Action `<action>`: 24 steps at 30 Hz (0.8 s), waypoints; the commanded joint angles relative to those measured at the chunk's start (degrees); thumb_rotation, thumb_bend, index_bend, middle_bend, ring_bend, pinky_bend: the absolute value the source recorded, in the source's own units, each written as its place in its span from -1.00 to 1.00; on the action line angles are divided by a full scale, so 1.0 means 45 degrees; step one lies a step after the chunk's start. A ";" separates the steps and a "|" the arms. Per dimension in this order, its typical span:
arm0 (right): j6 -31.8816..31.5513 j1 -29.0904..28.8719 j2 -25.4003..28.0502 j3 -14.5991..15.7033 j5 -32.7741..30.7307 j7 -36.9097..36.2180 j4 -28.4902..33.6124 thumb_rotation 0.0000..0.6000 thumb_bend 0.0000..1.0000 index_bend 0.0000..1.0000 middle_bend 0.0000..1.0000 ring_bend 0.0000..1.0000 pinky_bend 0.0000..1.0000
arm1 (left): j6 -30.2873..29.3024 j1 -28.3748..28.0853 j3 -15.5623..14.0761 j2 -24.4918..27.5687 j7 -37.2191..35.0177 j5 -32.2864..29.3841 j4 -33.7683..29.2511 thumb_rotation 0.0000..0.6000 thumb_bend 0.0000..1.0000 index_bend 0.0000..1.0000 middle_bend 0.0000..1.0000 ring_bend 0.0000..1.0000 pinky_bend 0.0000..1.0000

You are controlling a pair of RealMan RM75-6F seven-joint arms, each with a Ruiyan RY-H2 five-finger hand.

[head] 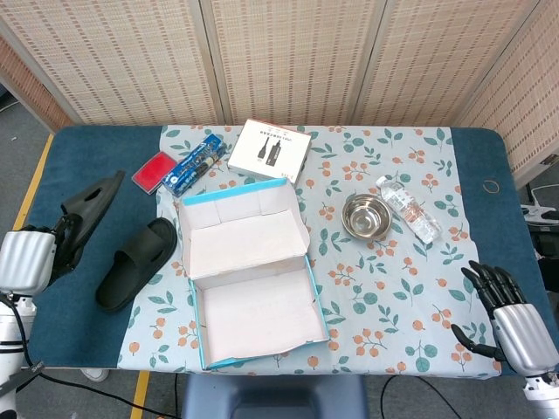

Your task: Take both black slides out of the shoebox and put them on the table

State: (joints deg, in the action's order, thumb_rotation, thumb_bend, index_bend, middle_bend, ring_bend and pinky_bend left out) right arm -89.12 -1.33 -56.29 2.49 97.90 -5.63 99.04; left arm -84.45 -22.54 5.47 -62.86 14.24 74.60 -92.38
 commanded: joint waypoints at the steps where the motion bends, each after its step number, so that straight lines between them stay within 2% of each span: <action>1: -0.0018 0.0006 0.0016 0.0001 0.0009 -0.0009 0.0001 0.49 -0.53 -1.00 -1.00 -1.00 -1.00 | -0.0103 0.0366 0.0074 -0.1760 0.0617 -0.0472 0.2775 1.00 0.19 0.29 0.52 0.39 0.28; 6: -0.0071 0.0030 0.0034 -0.0021 -0.0025 -0.0065 -0.0023 0.50 -0.53 -1.00 -1.00 -1.00 -1.00 | 0.0097 0.0505 0.0067 -0.3030 0.1245 -0.0701 0.5250 1.00 0.18 0.26 0.49 0.36 0.25; 9: -0.0053 0.0029 0.0031 -0.0026 -0.0050 -0.0070 -0.0016 0.50 -0.53 -1.00 -1.00 -1.00 -1.00 | 0.0269 0.0702 0.0055 -0.3644 0.0954 -0.0815 0.6174 1.00 0.18 0.25 0.49 0.35 0.24; 15: -0.0037 0.0021 0.0014 -0.0021 -0.0009 0.0016 0.0028 0.50 -0.53 -1.00 -1.00 -1.00 -1.00 | 0.0877 0.1067 -0.0054 -0.4403 -0.0319 -0.0827 0.6822 1.00 0.15 0.16 0.39 0.25 0.14; 18: -0.0018 0.0014 -0.0002 -0.0026 -0.0012 0.0064 0.0038 0.50 -0.53 -1.00 -1.00 -1.00 -1.00 | 0.0878 0.1239 -0.0159 -0.4697 -0.0661 -0.0621 0.6882 1.00 0.11 0.07 0.30 0.13 -0.02; 21: -0.0009 0.0013 -0.0003 -0.0025 -0.0017 0.0068 0.0046 0.50 -0.53 -1.00 -1.00 -1.00 -1.00 | 0.1028 0.1380 -0.0344 -0.4840 -0.1050 -0.0369 0.6800 1.00 0.05 -0.12 0.09 -0.12 -0.26; 23: 0.0004 0.0016 0.0021 -0.0024 -0.0052 0.0020 0.0062 0.50 -0.53 -1.00 -1.00 -1.00 -1.00 | 0.1338 0.1457 -0.0427 -0.4729 -0.1415 -0.0333 0.6402 1.00 -0.04 -0.41 -0.31 -0.43 -0.49; 24: 0.0006 0.0018 0.0032 -0.0026 -0.0065 0.0007 0.0070 0.50 -0.53 -1.00 -1.00 -1.00 -1.00 | 0.1494 0.1481 -0.0443 -0.4621 -0.1549 -0.0351 0.6143 1.00 -0.07 -0.54 -0.46 -0.55 -0.54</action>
State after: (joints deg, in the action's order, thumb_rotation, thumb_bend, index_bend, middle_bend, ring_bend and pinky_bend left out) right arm -89.10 -1.25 -56.15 2.38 97.60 -5.59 99.34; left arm -79.38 -16.43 4.04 -84.24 9.12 72.68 -62.58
